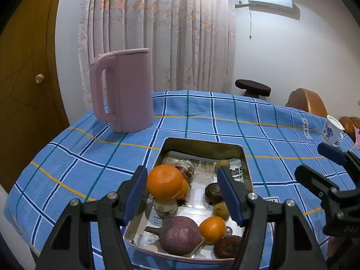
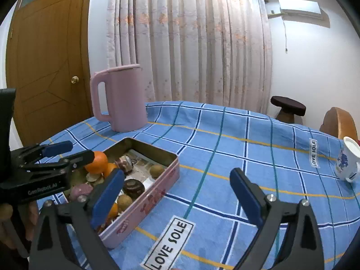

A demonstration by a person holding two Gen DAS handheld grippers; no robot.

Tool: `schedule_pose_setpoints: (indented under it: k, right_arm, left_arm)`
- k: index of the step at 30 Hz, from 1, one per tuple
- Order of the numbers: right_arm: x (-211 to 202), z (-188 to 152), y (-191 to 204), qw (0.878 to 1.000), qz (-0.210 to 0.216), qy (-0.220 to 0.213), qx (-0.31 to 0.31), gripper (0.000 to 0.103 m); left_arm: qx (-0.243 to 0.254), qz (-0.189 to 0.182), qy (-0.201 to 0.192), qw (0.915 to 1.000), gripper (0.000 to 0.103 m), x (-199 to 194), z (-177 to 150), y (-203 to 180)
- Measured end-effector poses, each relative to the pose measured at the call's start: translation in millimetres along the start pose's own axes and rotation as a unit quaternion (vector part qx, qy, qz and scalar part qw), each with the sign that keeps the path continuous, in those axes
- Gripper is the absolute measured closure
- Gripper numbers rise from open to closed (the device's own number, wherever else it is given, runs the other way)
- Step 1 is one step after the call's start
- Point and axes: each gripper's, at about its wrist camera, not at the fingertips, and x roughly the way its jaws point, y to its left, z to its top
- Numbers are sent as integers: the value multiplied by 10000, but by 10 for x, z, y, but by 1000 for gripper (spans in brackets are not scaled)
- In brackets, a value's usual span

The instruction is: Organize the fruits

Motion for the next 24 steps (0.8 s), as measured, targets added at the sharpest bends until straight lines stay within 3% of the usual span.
schedule_pose_setpoints:
  k: [24]
  right_arm:
    - [-155, -42, -163, 9996, -59, -158, 245, 4]
  left_arm:
    - [99, 0, -39, 9999, 37, -54, 9, -113]
